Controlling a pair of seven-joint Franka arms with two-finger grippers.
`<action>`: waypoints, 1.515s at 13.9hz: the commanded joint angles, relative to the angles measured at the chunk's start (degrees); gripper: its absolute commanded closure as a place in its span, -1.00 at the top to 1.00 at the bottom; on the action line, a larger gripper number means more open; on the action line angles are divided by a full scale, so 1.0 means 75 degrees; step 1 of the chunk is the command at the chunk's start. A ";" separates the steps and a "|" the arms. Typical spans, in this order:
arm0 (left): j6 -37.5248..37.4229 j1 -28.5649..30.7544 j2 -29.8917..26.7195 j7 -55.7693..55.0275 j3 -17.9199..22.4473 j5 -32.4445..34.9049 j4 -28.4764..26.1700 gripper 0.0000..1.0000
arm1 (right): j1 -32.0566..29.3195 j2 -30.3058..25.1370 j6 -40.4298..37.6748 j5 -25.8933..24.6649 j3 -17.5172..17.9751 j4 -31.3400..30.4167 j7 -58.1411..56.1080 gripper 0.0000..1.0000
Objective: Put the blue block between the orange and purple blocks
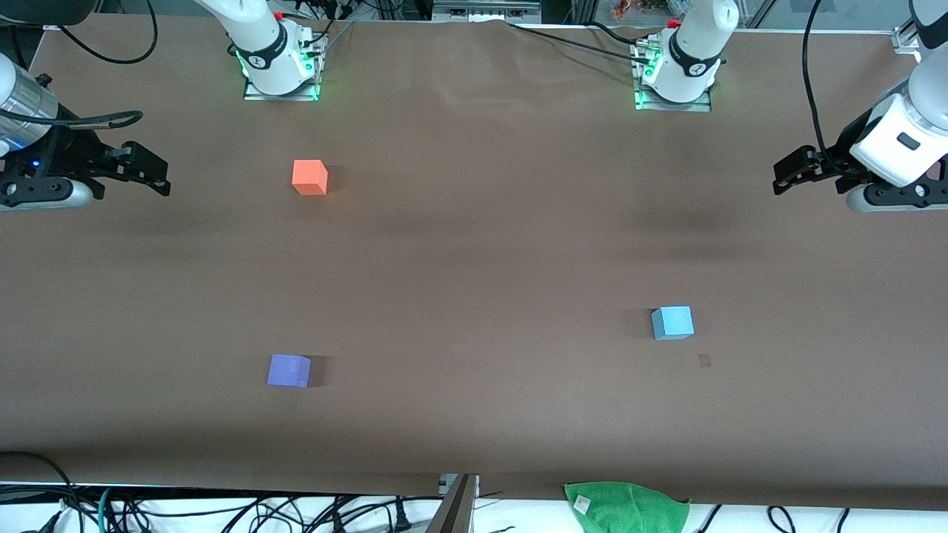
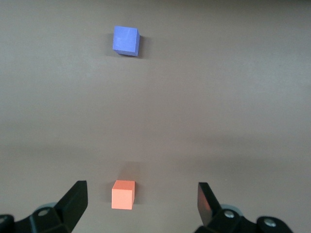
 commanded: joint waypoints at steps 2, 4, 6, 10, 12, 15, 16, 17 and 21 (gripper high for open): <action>-0.0198 -0.0096 0.0451 0.0111 0.0004 -0.0102 0.0550 1.00 | -0.0048 0.0068 -0.0049 0.0106 0.0007 0.0154 -0.0079 0.99; -0.0186 -0.0073 0.0627 0.0192 0.0004 -0.0090 0.0644 1.00 | -0.0083 0.0068 -0.0037 0.0106 0.0007 0.0154 -0.0079 0.99; -0.0186 -0.0026 0.0733 0.0274 0.0004 -0.0102 0.0703 1.00 | -0.0083 0.0068 -0.0049 0.0106 0.0007 0.0154 -0.0079 0.99; 0.0233 -0.0119 0.1189 0.0228 0.0004 -0.0125 0.0715 1.00 | -0.0118 0.0079 -0.0037 0.0106 0.0007 0.0154 -0.0079 0.99; 0.1064 -0.0119 0.1715 0.0228 -0.0008 -0.0137 0.0691 1.00 | -0.0118 0.0079 -0.0037 0.0106 0.0007 0.0154 -0.0079 0.99; 0.2306 -0.0342 0.2582 0.0158 -0.0008 -0.0090 0.0691 1.00 | -0.0118 0.0068 -0.0026 0.0118 0.0007 0.0154 -0.0079 0.99; 0.2681 -0.0377 0.2921 0.0158 -0.0031 -0.0113 0.0691 1.00 | -0.0118 0.0079 -0.0014 0.0118 0.0007 0.0154 -0.0079 0.99; 0.3091 -0.0482 0.3250 0.0158 -0.0031 -0.0102 0.0691 1.00 | -0.0118 0.0079 -0.0002 0.0129 0.0007 0.0154 -0.0067 0.99; 0.4324 -0.0483 0.4493 0.0274 -0.0008 -0.0078 0.0691 1.00 | -0.0094 0.0068 -0.0002 0.0129 0.0007 0.0154 -0.0067 0.99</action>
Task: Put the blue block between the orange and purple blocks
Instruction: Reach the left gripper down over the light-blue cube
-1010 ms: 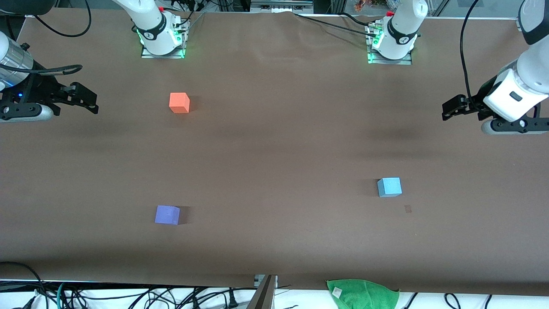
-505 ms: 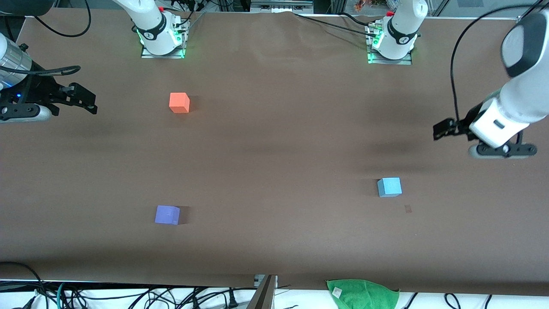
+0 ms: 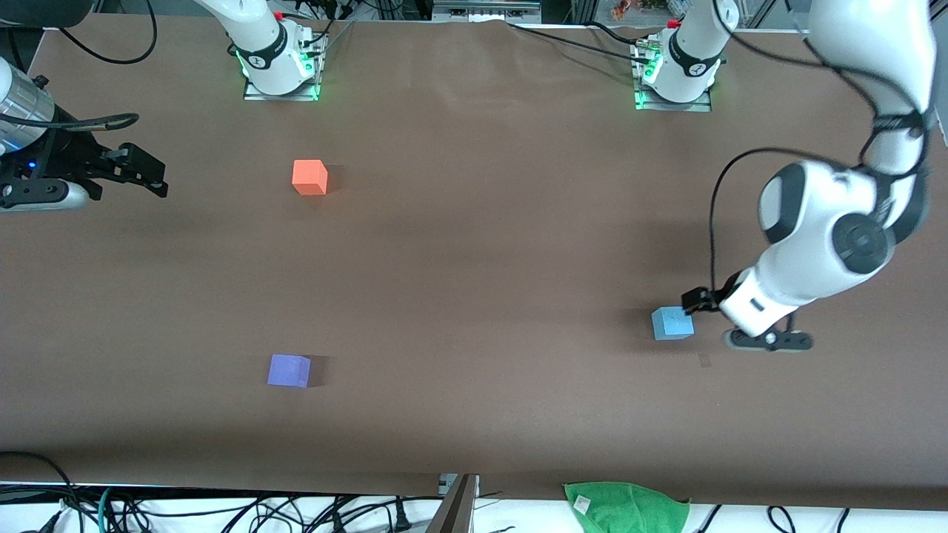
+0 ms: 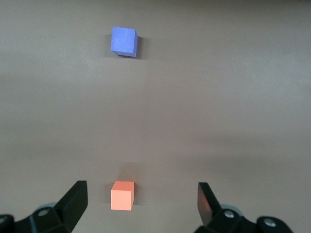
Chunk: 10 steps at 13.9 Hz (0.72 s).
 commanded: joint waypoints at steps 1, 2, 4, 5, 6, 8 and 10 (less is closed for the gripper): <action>0.0307 0.0065 0.0690 0.0187 0.0042 -0.0078 0.0280 1.00 | -0.0082 0.0064 -0.0027 0.0123 0.0025 0.0162 -0.0078 0.99; 0.0378 0.0042 0.0808 0.0187 0.0042 -0.0078 0.0280 1.00 | -0.0082 0.0052 -0.0027 0.0123 0.0025 0.0151 -0.0078 0.99; 0.0437 -0.0029 0.1077 0.0164 0.0042 -0.0090 0.0280 1.00 | -0.0082 0.0052 -0.0027 0.0123 0.0025 0.0162 -0.0078 0.99; 0.0518 -0.0017 0.1195 0.0164 0.0030 -0.0090 0.0268 1.00 | -0.0082 0.0052 -0.0027 0.0123 0.0025 0.0162 -0.0078 0.99; 0.0658 -0.0017 0.1266 0.0176 0.0030 -0.0090 0.0256 1.00 | -0.0059 0.0052 -0.0027 0.0123 0.0025 0.0162 -0.0078 0.99; 0.0718 -0.0029 0.1430 0.0176 0.0030 -0.0090 0.0233 1.00 | -0.0070 0.0052 -0.0027 0.0123 0.0025 0.0162 -0.0078 0.99; 0.0928 -0.0017 0.1605 0.0176 0.0030 -0.0102 0.0233 1.00 | -0.0082 0.0052 -0.0027 0.0123 0.0025 0.0151 -0.0078 0.99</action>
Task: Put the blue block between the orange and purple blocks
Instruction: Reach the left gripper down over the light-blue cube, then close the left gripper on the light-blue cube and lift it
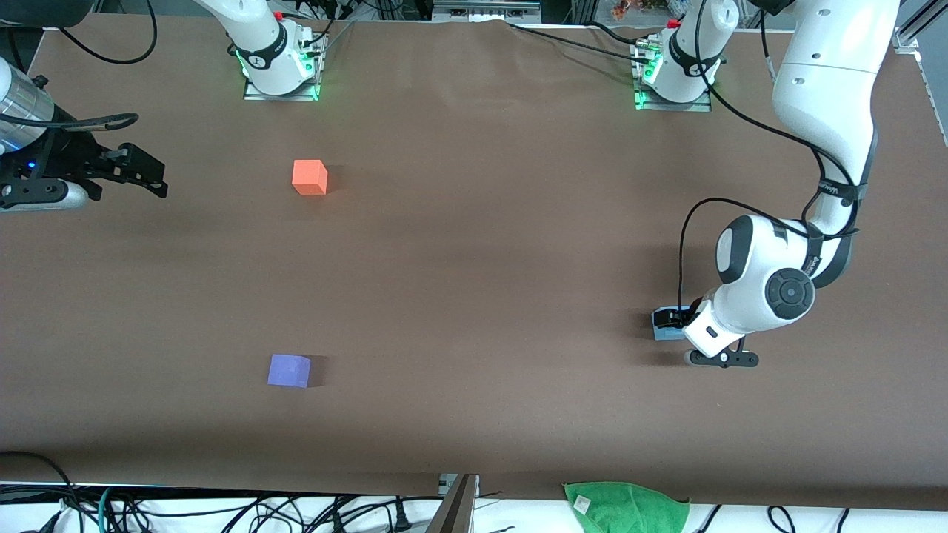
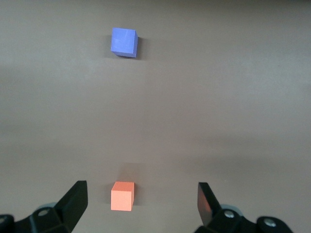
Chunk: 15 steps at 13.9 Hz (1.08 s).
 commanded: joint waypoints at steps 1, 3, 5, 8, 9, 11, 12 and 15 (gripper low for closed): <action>0.0231 -0.0034 0.0288 0.0152 0.0029 -0.0183 0.0152 1.00 | -0.0080 0.0064 -0.0038 0.0122 0.0026 0.0158 -0.0078 0.99; 0.0208 -0.0034 0.0288 0.0082 0.0017 -0.0207 0.0140 0.24 | -0.0080 0.0053 -0.0038 0.0122 0.0026 0.0159 -0.0078 0.99; 0.0185 0.0001 0.0288 0.0128 0.0017 -0.0207 0.0128 -0.51 | -0.0080 0.0053 -0.0038 0.0122 0.0026 0.0159 -0.0078 0.99; 0.0045 -0.0081 0.0009 -0.0024 -0.0111 -0.0207 0.0257 -0.43 | -0.0080 0.0053 -0.0026 0.0122 0.0026 0.0159 -0.0078 0.99; -0.0176 -0.0162 -0.0237 -0.0198 -0.0251 -0.0207 0.0292 -0.42 | -0.0080 0.0053 -0.0038 0.0122 0.0026 0.0159 -0.0078 0.99; -0.0796 -0.0489 -0.0298 -0.0865 -0.0544 -0.0196 0.0758 -0.16 | -0.0080 0.0053 -0.0038 0.0122 0.0026 0.0159 -0.0078 0.99; -0.1125 -0.0804 -0.0298 -0.1344 -0.0557 -0.0207 0.1028 -0.25 | -0.0080 0.0053 -0.0038 0.0122 0.0026 0.0159 -0.0078 0.99; -0.1327 -0.2046 -0.0204 -0.2960 -0.0546 -0.0207 0.1452 -0.24 | -0.0080 0.0053 -0.0038 0.0122 0.0026 0.0159 -0.0078 0.99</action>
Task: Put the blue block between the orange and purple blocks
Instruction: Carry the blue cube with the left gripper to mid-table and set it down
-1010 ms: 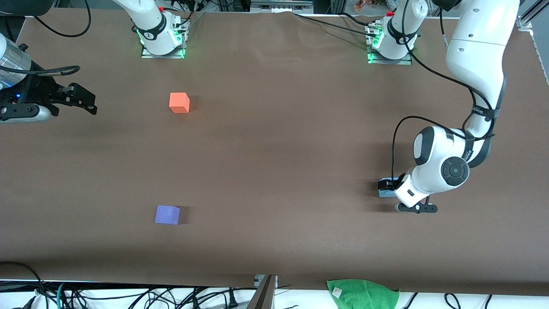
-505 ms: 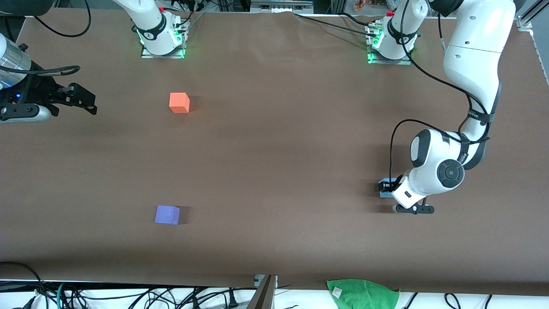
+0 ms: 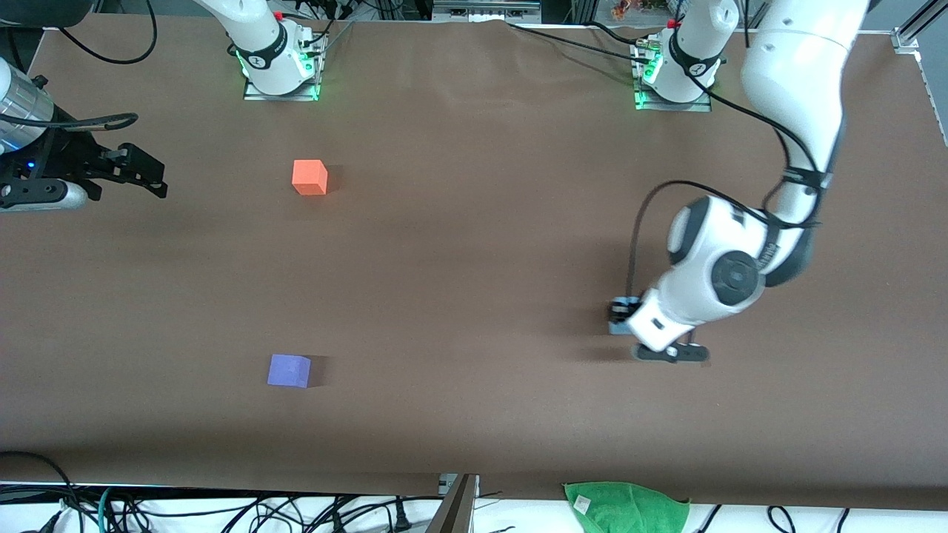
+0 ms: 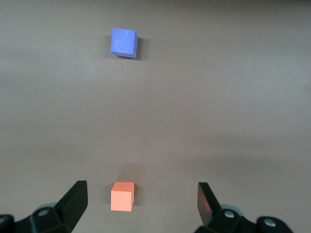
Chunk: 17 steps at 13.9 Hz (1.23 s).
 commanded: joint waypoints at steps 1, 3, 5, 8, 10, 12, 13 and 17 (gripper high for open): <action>-0.0161 -0.1190 0.0227 -0.1423 0.0177 -0.0180 0.0294 -0.24 | -0.0076 0.0064 -0.0046 0.0122 0.0029 0.0155 -0.0078 0.99; -0.0125 -0.1928 0.0438 -0.1978 0.0189 -0.0145 0.0294 -0.24 | -0.0076 0.0064 -0.0046 0.0122 0.0029 0.0155 -0.0078 0.99; 0.0597 -0.2247 0.0626 -0.2003 0.0189 -0.0133 0.0224 -0.21 | -0.0076 0.0053 -0.0046 0.0122 0.0029 0.0155 -0.0078 0.99; 0.1373 -0.2716 0.0977 -0.2412 0.0212 -0.0087 -0.0069 -0.07 | -0.0076 0.0053 -0.0046 0.0122 0.0029 0.0155 -0.0078 0.99; 0.1632 -0.2892 0.1188 -0.2436 0.0236 -0.0075 -0.0104 0.10 | -0.0076 0.0053 -0.0046 0.0122 0.0029 0.0155 -0.0078 0.99; 0.1703 -0.2928 0.1248 -0.2448 0.0236 -0.0063 -0.0116 0.79 | -0.0065 0.0053 -0.0046 0.0122 0.0029 0.0155 -0.0078 0.99; 0.1691 -0.2916 0.1225 -0.2448 0.0224 -0.0075 -0.0116 1.00 | -0.0053 0.0053 -0.0046 0.0122 0.0029 0.0155 -0.0055 0.99; 0.0724 -0.2881 0.0431 -0.2495 0.0189 -0.0086 -0.0105 1.00 | -0.0006 0.0041 -0.0034 0.0169 0.0075 0.0167 0.0050 0.99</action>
